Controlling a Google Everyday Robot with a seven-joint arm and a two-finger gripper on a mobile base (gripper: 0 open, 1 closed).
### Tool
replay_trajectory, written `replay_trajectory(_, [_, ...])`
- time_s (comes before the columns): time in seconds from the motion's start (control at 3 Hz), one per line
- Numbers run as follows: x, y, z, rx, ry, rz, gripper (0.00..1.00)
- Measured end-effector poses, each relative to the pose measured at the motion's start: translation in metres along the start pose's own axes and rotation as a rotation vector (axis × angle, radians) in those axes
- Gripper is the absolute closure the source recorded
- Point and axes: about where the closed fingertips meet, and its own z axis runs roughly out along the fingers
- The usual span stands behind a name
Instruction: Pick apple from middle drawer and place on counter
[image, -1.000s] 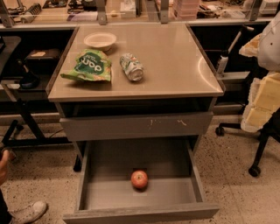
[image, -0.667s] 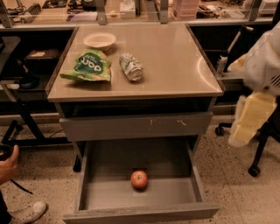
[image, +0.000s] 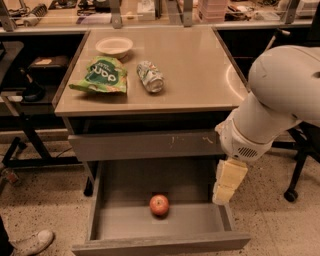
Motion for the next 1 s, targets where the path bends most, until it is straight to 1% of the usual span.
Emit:
replay_trajectory(0.33, [0.0, 0.0, 0.0, 0.0, 0.0, 0.0, 0.0])
replay_trajectory(0.67, [-0.007, 0.001, 0.043, -0.039, -0.04, -0.011, 0.0])
replay_trajectory(1.0, [-0.014, -0.005, 0.107, -0.058, -0.081, 0.015, 0.0])
